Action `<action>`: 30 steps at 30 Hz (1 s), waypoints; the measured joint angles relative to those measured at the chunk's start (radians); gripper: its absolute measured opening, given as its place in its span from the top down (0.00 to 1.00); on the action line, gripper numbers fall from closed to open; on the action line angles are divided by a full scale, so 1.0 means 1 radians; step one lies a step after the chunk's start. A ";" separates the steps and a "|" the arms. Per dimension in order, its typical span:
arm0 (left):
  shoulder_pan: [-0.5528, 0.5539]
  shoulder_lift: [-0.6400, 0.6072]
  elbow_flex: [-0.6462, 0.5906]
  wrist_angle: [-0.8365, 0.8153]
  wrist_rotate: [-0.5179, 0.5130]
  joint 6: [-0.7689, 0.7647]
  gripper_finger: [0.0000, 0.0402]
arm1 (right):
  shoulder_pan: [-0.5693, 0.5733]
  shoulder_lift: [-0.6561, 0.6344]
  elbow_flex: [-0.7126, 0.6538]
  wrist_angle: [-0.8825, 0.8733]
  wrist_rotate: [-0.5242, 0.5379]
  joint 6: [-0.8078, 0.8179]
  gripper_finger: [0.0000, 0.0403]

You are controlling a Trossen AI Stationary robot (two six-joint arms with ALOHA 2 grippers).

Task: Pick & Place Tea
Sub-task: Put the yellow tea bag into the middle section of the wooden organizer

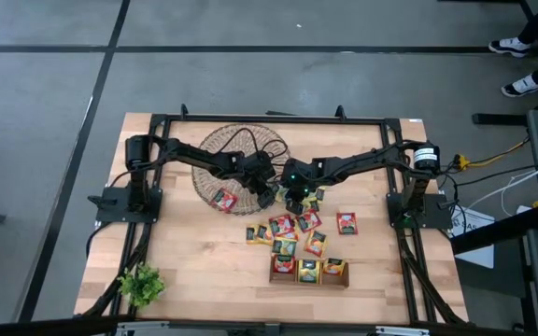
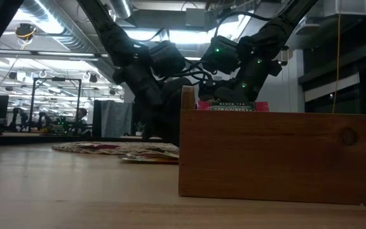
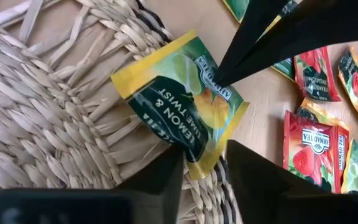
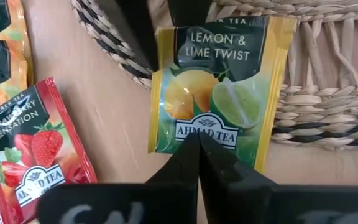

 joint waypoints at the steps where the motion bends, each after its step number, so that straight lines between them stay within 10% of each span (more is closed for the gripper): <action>1: 0.000 0.000 0.000 0.000 0.000 0.000 0.77 | 0.000 0.000 0.000 0.000 0.000 0.000 0.98; 7: -0.001 0.000 0.000 0.002 0.000 0.040 0.98 | 0.000 0.000 0.000 0.002 -0.002 -0.009 0.92; 15: -0.004 -0.022 0.000 -0.077 -0.008 0.144 0.99 | 0.001 -0.053 -0.005 -0.016 -0.026 -0.030 0.87; 30: -0.124 -0.282 0.000 -0.426 -0.339 0.561 0.99 | 0.000 -0.117 -0.002 0.194 -0.097 -0.038 0.72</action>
